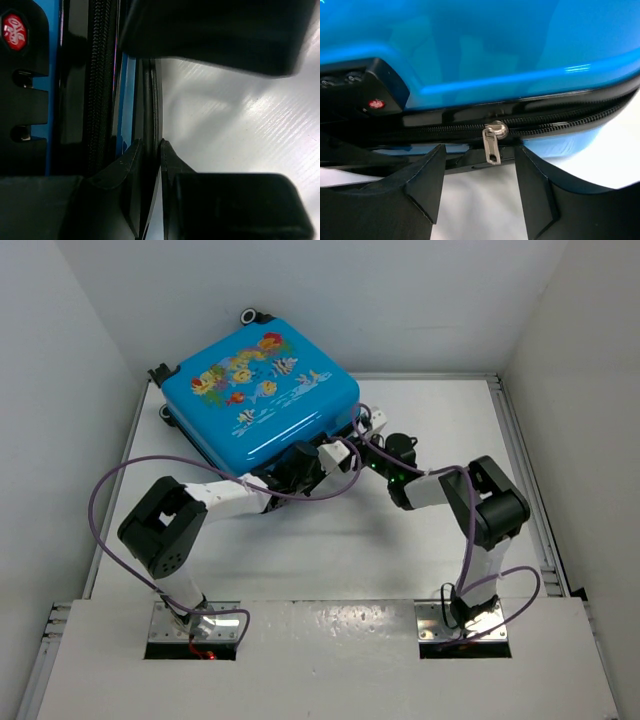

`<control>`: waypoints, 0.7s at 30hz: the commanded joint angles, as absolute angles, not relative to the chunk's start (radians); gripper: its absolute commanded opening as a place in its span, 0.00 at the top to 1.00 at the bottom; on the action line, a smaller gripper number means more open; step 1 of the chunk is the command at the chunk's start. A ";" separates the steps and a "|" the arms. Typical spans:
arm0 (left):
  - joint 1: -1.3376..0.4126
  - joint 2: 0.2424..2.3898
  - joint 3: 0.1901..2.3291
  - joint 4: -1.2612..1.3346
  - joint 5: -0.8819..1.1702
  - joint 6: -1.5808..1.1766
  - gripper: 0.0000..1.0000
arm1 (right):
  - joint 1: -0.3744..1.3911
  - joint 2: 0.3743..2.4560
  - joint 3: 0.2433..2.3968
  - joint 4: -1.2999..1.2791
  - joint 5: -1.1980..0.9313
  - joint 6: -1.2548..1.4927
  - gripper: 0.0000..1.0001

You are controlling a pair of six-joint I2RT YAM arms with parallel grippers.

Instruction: Pack the luggage

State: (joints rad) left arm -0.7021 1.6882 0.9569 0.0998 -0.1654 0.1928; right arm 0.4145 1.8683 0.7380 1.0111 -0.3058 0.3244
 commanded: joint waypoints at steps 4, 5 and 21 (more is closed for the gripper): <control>-0.666 1.715 0.897 -0.069 -0.158 0.118 1.00 | 0.469 1.913 0.799 1.090 -0.154 0.247 0.47; -0.666 1.715 0.897 -0.069 -0.158 0.118 1.00 | 0.472 1.925 0.799 1.100 -0.103 0.241 0.50; -0.666 1.706 0.888 -0.078 -0.212 0.130 1.00 | 0.462 1.849 0.798 1.054 -0.006 0.224 1.00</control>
State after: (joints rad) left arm -0.6903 1.6863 0.9508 0.1104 -0.1631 0.1822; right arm 0.4984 1.9015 0.7563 1.0241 -0.0853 0.2356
